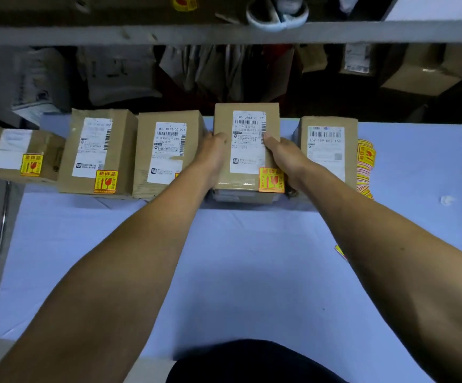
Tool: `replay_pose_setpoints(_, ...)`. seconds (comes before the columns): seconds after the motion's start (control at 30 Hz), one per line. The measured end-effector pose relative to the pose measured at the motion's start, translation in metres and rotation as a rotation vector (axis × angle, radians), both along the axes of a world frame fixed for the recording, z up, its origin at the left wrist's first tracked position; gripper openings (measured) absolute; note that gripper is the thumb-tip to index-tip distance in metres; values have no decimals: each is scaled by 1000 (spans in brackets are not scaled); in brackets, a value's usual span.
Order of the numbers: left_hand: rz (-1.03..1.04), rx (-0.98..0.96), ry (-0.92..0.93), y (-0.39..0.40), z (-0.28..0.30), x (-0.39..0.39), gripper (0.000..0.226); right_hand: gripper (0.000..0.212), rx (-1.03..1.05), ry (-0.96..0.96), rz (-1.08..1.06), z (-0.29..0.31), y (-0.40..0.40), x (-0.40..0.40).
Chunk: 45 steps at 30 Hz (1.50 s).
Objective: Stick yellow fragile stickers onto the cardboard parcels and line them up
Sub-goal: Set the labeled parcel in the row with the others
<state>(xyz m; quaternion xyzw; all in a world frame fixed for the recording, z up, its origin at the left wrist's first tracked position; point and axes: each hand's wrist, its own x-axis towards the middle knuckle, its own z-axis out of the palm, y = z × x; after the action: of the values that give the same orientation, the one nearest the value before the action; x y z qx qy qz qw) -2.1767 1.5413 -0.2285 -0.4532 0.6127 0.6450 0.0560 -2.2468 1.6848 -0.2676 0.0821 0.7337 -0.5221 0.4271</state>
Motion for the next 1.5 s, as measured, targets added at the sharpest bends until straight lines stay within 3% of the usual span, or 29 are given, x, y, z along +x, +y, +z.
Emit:
replay_pose_setpoints(0.13,-70,-188,-69,-6,-33,-1,64,69,31,75,69,-2,-3,6)
replay_pose_setpoints(0.33,-151,-346,-93,0,-30,-1,55,88,62,113,74,-3,-5,12)
replay_pose_setpoints(0.5,-204,-506,-175,5,-10,-3,44,50,198,249,156,25,1,12)
replay_pose_setpoints(0.67,-674,-1021,-68,19,19,6,59,47,307,683,326,57,40,26)
replay_pose_setpoints(0.77,-959,-1173,-56,34,31,15,60,54,388,830,404,63,73,33)
replay_pose_setpoints(1.1,-1236,-1209,-5,112,31,33,55,59,609,831,452,78,173,54)
replay_pose_setpoints(1.33,-1089,-957,32,138,26,13,58,59,572,809,438,70,187,33)
replay_pose_setpoints(1.5,-859,-832,69,153,12,-15,63,66,468,645,295,57,183,6)
